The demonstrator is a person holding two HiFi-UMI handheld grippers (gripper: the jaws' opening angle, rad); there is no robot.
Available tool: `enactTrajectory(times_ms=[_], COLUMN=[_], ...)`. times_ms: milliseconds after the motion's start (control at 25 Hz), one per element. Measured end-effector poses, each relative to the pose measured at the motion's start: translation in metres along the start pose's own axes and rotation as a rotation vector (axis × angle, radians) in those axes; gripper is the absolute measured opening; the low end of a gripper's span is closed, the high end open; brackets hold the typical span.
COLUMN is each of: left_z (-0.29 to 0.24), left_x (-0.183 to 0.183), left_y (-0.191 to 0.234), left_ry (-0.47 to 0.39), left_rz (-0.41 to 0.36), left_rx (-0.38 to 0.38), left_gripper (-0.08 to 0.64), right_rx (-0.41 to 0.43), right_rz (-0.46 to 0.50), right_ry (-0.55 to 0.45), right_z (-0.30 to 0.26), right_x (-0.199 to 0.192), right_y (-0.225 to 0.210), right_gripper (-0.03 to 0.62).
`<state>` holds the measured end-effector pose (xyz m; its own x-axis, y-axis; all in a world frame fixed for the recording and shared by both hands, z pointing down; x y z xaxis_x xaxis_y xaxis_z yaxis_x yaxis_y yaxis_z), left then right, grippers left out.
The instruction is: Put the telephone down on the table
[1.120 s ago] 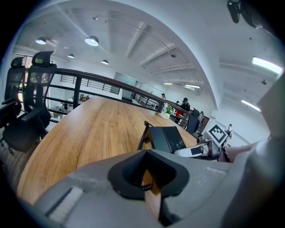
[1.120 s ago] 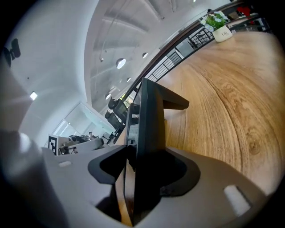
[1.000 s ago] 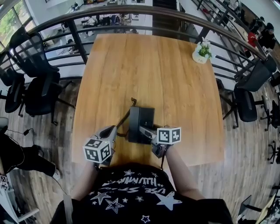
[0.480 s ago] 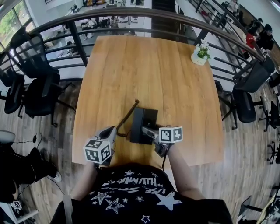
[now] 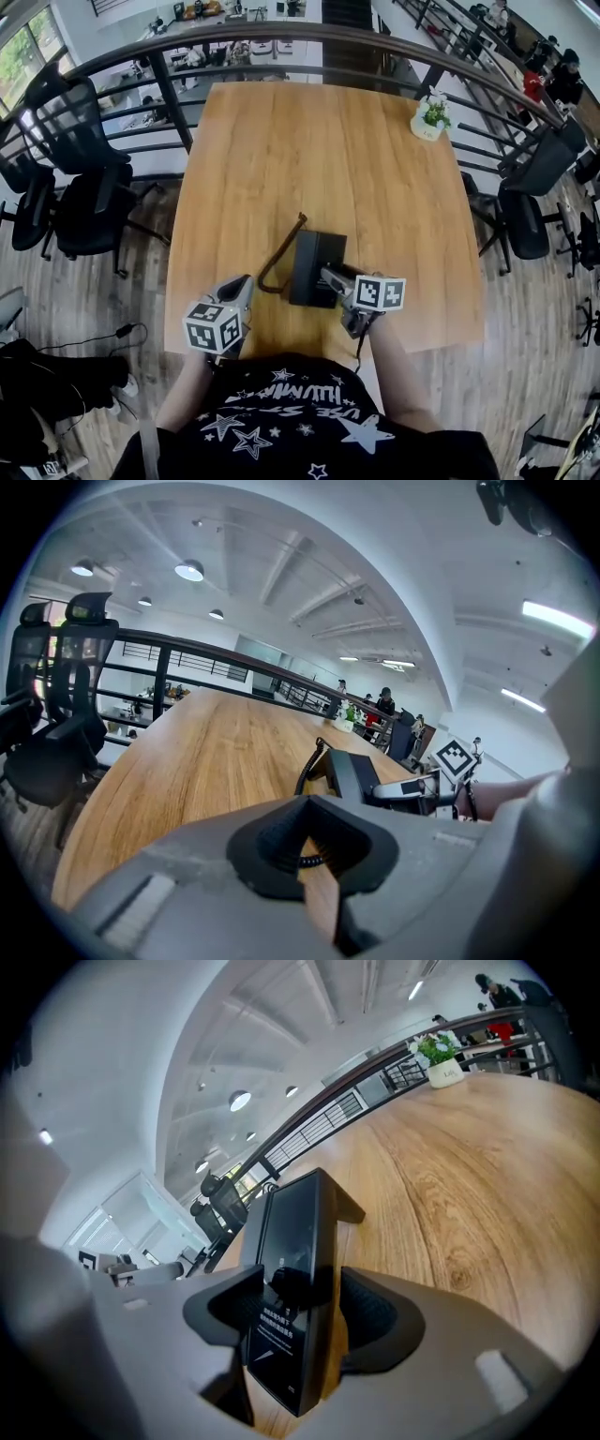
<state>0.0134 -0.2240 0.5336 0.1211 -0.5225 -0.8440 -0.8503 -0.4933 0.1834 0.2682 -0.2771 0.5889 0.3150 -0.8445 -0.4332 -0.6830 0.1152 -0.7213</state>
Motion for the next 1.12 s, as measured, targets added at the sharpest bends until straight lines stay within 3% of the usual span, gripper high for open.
enactTrajectory(times_ms=[280,800,1120], left_z=[0.016,0.040,0.039], left_x=[-0.011,-0.032,-0.038], left_y=[0.010,0.032,0.042], left_ry=[0.013,0.057,0.091], left_rz=[-0.008,-0.021,-0.065], left_rx=[-0.035,-0.172,-0.307], left_gripper=[0.002,0.002,0.002], right_rx=[-0.097,-0.191,-0.278], right_rz=[-0.048,-0.057,-0.141], right_ry=[-0.212,-0.377,-0.480], right_z=[0.030,0.051,0.063], right_x=[-0.009,-0.047,-0.088], right_y=[-0.001,0.046,0.067], right_gripper=[0.206,0.097,0.028])
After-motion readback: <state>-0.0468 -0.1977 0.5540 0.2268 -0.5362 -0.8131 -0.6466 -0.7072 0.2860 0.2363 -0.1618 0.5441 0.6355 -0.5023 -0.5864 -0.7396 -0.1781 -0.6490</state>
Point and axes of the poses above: the fingertips, and each gripper's own axes: z backward along the fingers, y to its left, x out of its top, the point moved 5 cm from there along z, backward along the fingers, and after that the axes turned 12 degrees about -z, right-handed, at the moved point
